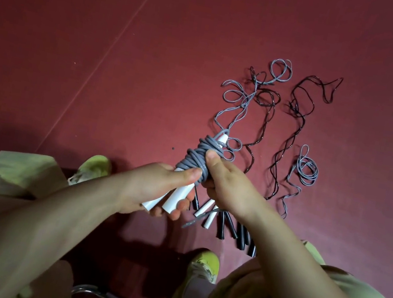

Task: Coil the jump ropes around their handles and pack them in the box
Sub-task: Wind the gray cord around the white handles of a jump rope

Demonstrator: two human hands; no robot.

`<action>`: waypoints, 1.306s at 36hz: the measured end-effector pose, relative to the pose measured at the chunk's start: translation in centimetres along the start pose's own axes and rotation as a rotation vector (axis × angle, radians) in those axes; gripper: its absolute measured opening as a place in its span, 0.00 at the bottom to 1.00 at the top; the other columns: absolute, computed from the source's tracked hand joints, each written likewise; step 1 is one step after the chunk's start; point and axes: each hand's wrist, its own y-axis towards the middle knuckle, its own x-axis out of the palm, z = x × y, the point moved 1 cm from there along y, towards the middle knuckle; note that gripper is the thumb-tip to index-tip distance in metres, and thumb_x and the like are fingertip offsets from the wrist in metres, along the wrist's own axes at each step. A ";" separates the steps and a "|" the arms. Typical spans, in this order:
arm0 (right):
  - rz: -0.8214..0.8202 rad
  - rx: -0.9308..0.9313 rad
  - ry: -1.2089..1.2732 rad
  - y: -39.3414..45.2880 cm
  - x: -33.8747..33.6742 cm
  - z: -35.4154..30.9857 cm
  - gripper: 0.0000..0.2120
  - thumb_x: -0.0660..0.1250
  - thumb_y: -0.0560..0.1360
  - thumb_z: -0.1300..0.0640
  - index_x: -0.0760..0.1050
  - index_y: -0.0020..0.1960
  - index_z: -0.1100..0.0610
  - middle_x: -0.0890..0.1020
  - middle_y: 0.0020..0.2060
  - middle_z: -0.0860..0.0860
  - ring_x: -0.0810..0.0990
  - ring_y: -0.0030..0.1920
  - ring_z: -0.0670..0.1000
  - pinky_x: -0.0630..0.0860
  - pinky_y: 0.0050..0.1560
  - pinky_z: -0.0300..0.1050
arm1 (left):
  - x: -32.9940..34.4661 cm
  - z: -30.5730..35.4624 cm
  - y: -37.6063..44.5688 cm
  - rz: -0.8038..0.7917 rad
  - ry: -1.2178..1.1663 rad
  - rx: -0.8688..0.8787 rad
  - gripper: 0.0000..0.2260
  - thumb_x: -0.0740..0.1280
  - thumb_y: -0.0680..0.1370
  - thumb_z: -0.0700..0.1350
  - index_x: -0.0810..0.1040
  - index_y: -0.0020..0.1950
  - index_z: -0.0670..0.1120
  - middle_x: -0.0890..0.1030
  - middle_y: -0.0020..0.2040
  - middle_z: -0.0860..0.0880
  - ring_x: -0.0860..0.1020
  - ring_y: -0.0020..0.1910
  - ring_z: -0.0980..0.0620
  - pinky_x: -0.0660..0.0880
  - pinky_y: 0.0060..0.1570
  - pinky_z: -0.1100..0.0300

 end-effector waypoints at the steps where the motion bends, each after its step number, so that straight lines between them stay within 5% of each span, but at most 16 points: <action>1: 0.010 0.008 -0.022 0.1 0.1 0.2 0.22 0.48 0.82 0.41 0.64 0.36 0.54 0.64 0.21 0.41 0.60 0.22 0.41 0.58 0.30 0.39 | 0.0 -0.1 0.1 0.024 0.018 0.009 0.18 0.59 0.76 0.59 0.74 0.40 0.45 0.76 0.27 0.51 0.75 0.25 0.54 0.61 0.26 0.64; 7: 0.064 0.017 -0.185 -0.4 0.2 -0.1 0.23 0.48 0.82 0.42 0.62 0.33 0.53 0.67 0.27 0.46 0.63 0.26 0.44 0.59 0.32 0.41 | -0.6 -0.2 0.7 0.182 0.188 0.074 0.17 0.63 0.78 0.55 0.75 0.37 0.44 0.77 0.28 0.49 0.76 0.26 0.52 0.64 0.24 0.66; 11: 0.060 0.069 -0.259 -0.6 0.3 -0.4 0.27 0.46 0.81 0.39 0.61 0.30 0.54 0.65 0.24 0.46 0.62 0.25 0.44 0.57 0.30 0.40 | -1.0 -0.6 1.2 0.258 0.420 0.135 0.15 0.67 0.76 0.54 0.74 0.35 0.45 0.77 0.30 0.47 0.76 0.30 0.48 0.72 0.34 0.61; 15: 0.076 0.149 -0.092 -0.3 0.3 -0.2 0.28 0.47 0.77 0.32 0.61 0.32 0.54 0.65 0.22 0.46 0.61 0.22 0.45 0.58 0.30 0.42 | -1.6 -0.9 1.5 0.287 0.568 0.188 0.25 0.63 0.65 0.67 0.75 0.40 0.44 0.79 0.33 0.47 0.78 0.34 0.47 0.79 0.43 0.51; 19: 0.107 0.133 0.036 0.1 0.1 0.2 0.26 0.52 0.75 0.31 0.59 0.30 0.51 0.61 0.21 0.44 0.57 0.22 0.45 0.55 0.30 0.44 | -1.4 -0.1 1.1 0.173 0.177 0.082 0.30 0.70 0.55 0.73 0.76 0.38 0.47 0.75 0.33 0.51 0.74 0.31 0.54 0.73 0.39 0.57; 22: 0.126 0.079 0.098 0.2 0.0 -0.1 0.26 0.53 0.68 0.29 0.57 0.28 0.50 0.59 0.22 0.45 0.55 0.24 0.46 0.53 0.30 0.45 | -1.6 0.2 0.7 0.059 -0.060 0.010 0.30 0.56 0.65 0.70 0.79 0.44 0.45 0.75 0.36 0.48 0.73 0.31 0.53 0.72 0.37 0.58; 26: 0.112 0.027 0.169 0.0 0.0 -0.3 0.25 0.53 0.64 0.27 0.55 0.32 0.50 0.58 0.26 0.50 0.53 0.27 0.48 0.50 0.31 0.45 | -1.8 0.2 0.5 0.102 -0.129 0.013 0.26 0.59 0.71 0.62 0.79 0.48 0.40 0.76 0.40 0.43 0.74 0.32 0.53 0.75 0.36 0.58; 30: 0.082 0.054 0.178 -0.1 0.2 -0.4 0.30 0.51 0.63 0.24 0.53 0.38 0.52 0.57 0.31 0.56 0.51 0.31 0.53 0.48 0.31 0.49 | -1.7 0.2 0.7 0.168 -0.065 0.051 0.20 0.61 0.73 0.59 0.80 0.45 0.43 0.76 0.37 0.48 0.73 0.31 0.56 0.75 0.38 0.59; 32: 0.062 0.079 0.102 0.0 0.2 -0.1 0.33 0.48 0.63 0.22 0.59 0.36 0.54 0.59 0.28 0.53 0.53 0.28 0.50 0.50 0.29 0.47 | -1.9 0.3 0.7 0.221 0.034 0.100 0.15 0.65 0.75 0.57 0.79 0.44 0.45 0.75 0.37 0.50 0.73 0.35 0.55 0.73 0.40 0.59; 36: 0.071 0.152 -0.007 -0.2 0.0 0.5 0.32 0.48 0.75 0.28 0.72 0.36 0.54 0.67 0.19 0.43 0.63 0.20 0.42 0.59 0.30 0.42 | -2.6 -0.2 1.1 0.317 0.355 0.177 0.32 0.66 0.58 0.67 0.74 0.46 0.41 0.74 0.38 0.49 0.71 0.38 0.52 0.68 0.41 0.55; 40: 0.165 0.089 -0.020 -0.6 -0.4 -0.5 0.26 0.54 0.78 0.37 0.72 0.35 0.57 0.68 0.22 0.45 0.64 0.20 0.42 0.61 0.28 0.37 | -2.9 -0.1 1.2 0.413 0.490 0.198 0.34 0.63 0.55 0.69 0.72 0.45 0.41 0.73 0.37 0.50 0.70 0.35 0.51 0.67 0.38 0.55; 43: 0.185 0.006 0.043 -0.9 -0.3 -1.1 0.23 0.56 0.80 0.43 0.64 0.33 0.58 0.62 0.23 0.47 0.58 0.21 0.43 0.58 0.24 0.33 | -2.8 0.1 1.1 0.311 0.351 0.241 0.31 0.67 0.56 0.65 0.75 0.47 0.43 0.75 0.38 0.50 0.72 0.36 0.53 0.69 0.41 0.56; 47: 0.181 -0.094 0.017 -1.0 0.0 -1.0 0.23 0.59 0.80 0.43 0.60 0.29 0.51 0.61 0.23 0.43 0.57 0.24 0.43 0.56 0.28 0.37 | -2.4 0.0 0.4 -0.016 -0.091 0.154 0.20 0.71 0.64 0.58 0.79 0.47 0.45 0.79 0.36 0.48 0.76 0.34 0.50 0.71 0.40 0.57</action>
